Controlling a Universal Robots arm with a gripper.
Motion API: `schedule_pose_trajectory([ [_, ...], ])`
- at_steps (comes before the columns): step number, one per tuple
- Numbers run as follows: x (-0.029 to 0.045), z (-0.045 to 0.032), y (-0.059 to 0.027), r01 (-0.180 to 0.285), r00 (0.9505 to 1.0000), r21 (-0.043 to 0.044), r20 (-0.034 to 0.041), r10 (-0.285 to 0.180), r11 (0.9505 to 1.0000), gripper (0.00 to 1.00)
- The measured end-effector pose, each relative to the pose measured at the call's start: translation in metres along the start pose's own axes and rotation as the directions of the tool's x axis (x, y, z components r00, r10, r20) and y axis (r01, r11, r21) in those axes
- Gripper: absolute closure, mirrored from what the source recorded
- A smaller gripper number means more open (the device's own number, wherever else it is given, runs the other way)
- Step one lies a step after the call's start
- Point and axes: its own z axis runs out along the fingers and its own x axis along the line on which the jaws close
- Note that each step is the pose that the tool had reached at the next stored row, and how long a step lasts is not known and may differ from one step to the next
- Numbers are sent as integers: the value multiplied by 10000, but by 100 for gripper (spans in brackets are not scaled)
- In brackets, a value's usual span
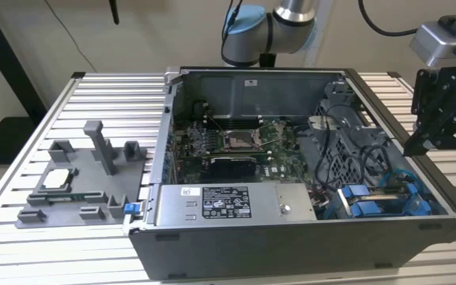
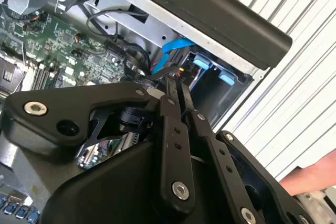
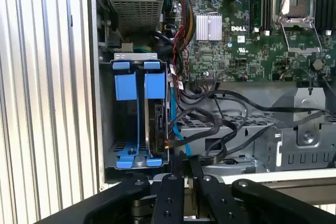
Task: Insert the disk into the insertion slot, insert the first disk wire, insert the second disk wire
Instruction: 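Insert the second disk wire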
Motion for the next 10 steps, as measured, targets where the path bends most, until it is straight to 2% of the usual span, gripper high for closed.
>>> schedule_pose_trajectory([
  [4, 4, -7, 101, 16, 10000, 150, 6, -16, 9999, 100],
  [10, 13, -13, 299, 42, 10000, 394, 16, -43, 9992, 100],
])
